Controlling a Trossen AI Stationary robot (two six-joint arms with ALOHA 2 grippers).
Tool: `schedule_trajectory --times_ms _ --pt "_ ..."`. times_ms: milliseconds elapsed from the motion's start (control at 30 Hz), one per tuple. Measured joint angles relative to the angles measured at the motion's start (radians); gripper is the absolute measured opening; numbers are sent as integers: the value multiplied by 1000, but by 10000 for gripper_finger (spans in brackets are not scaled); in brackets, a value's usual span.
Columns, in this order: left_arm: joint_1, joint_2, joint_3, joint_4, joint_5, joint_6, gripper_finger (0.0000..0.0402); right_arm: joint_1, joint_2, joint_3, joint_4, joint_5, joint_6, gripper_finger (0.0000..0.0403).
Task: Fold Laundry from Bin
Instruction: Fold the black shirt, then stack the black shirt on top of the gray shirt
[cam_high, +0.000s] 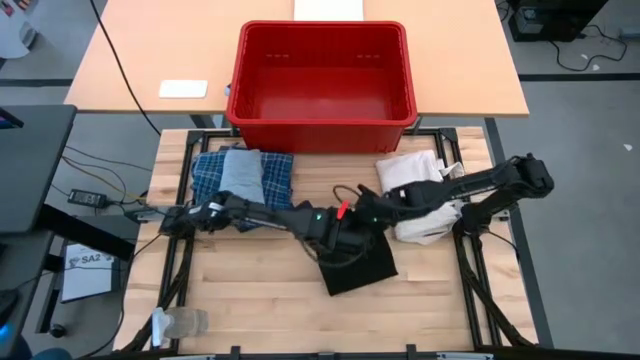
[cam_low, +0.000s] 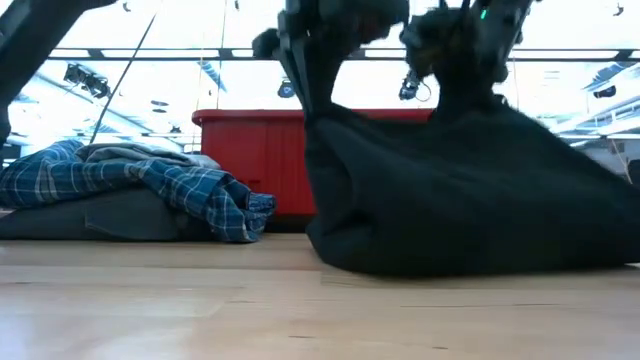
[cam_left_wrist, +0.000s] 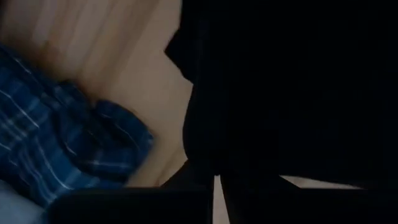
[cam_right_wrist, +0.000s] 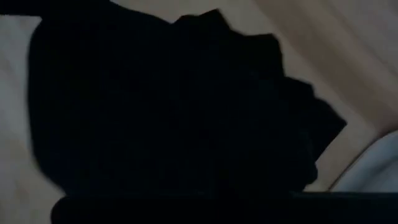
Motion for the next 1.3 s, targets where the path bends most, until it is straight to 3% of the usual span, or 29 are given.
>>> schedule_trajectory --times_ms 200,267,400,533,767,867,1033,1133,1233,1300 --pt "81 80 0 -2 -94 -6 66 -139 0 -149 179 -22 -94 18" --pt "108 108 0 -3 -101 -20 86 -179 0 -201 261 -35 -85 35" --pt "145 135 -1 0 -74 -34 122 -250 0 -249 301 -116 -51 113" --pt "140 93 -1 -1 -74 -7 147 -286 -31 -249 225 -161 -48 195" --pt "124 -42 1 5 -132 -5 166 -304 -189 -249 214 2 -51 306" --pt "119 -65 0 62 -158 0 167 -321 -247 -249 252 -5 -55 335" --pt "98 -78 0 312 -194 101 167 -351 -292 -249 242 -83 -41 351" --pt "91 -53 1 433 -213 140 167 -353 -329 -249 159 1 16 346" --pt "100 -26 0 445 -214 124 165 -353 -384 -248 36 100 90 341" --pt "106 -18 -1 442 -210 126 161 -355 -421 -248 -27 108 107 336"
